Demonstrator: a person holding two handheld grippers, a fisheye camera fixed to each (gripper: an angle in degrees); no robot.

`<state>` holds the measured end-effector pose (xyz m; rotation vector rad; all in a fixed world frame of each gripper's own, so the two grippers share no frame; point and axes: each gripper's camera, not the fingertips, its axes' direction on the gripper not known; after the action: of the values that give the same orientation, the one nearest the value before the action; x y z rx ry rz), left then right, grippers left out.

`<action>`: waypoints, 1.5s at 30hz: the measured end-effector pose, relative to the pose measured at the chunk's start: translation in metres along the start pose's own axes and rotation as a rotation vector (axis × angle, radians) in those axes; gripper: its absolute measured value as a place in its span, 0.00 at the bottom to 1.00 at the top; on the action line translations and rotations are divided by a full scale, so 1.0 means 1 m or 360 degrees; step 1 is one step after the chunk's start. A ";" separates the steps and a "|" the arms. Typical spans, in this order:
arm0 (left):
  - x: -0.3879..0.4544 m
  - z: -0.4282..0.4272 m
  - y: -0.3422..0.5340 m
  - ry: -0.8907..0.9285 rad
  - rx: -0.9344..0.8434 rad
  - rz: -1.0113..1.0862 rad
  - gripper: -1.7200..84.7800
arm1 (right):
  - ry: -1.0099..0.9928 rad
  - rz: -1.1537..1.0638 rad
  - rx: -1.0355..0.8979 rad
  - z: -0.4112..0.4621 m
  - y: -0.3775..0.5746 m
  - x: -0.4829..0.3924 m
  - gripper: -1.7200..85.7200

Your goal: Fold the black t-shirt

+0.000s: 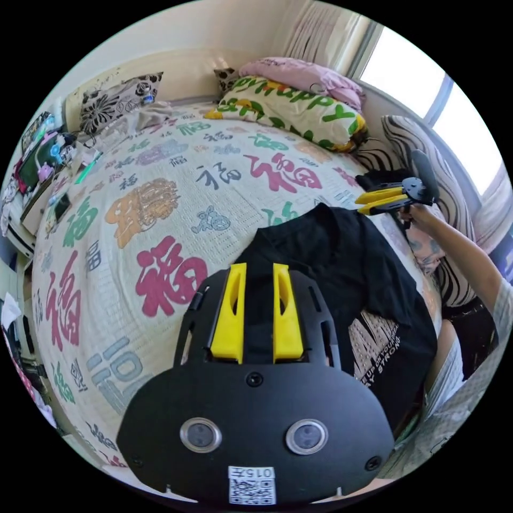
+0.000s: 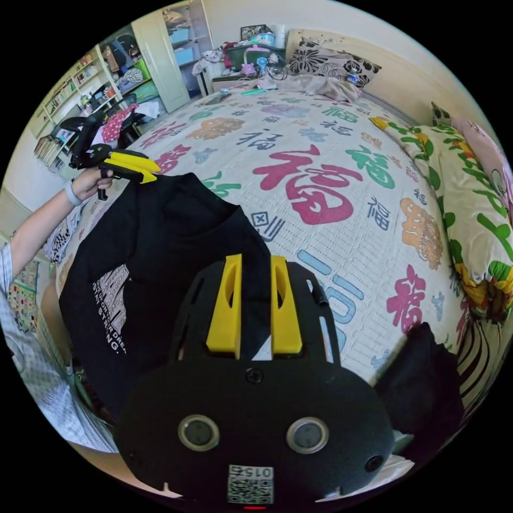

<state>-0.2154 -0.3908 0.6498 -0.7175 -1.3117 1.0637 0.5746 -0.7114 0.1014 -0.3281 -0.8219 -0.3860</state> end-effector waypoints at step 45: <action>0.332 -0.229 0.294 -0.0332 0.0236 0.0541 0.03 | -0.0194 -0.0084 0.0097 -0.265 0.242 -0.315 0.02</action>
<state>-0.0753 0.0577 0.4821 -0.7482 -1.2962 1.5277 0.6590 -0.5469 -0.3383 -0.2755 -0.9614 -0.3919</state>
